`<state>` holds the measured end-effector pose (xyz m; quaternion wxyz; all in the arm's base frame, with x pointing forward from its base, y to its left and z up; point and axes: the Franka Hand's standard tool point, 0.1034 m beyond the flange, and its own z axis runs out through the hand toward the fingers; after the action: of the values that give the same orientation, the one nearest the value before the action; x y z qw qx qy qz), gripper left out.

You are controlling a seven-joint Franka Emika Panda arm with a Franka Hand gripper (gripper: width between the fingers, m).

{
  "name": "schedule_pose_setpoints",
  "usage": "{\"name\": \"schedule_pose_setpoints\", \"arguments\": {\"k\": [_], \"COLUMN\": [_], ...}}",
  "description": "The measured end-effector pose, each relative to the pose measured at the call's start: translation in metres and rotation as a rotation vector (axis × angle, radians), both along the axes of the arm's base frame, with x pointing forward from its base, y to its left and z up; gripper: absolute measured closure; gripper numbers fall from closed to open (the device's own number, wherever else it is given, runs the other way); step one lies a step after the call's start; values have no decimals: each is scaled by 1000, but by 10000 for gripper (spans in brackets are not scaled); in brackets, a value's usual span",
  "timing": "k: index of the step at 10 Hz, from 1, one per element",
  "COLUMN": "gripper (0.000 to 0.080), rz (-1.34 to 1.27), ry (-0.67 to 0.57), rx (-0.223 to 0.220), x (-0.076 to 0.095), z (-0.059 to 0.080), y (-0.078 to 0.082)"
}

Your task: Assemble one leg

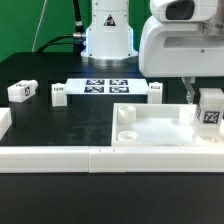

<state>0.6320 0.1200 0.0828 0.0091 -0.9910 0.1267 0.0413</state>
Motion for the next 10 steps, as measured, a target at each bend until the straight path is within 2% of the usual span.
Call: {"name": "schedule_pose_setpoints", "arguments": {"k": [5,9,10], "gripper": [507,506,401], "rz": [-604,-834,-796], "ry": [-17,5,3], "rx": [13,15,18], "x": [3,4,3], "z": [-1,-1,-1], "y": [4,5,5]}}
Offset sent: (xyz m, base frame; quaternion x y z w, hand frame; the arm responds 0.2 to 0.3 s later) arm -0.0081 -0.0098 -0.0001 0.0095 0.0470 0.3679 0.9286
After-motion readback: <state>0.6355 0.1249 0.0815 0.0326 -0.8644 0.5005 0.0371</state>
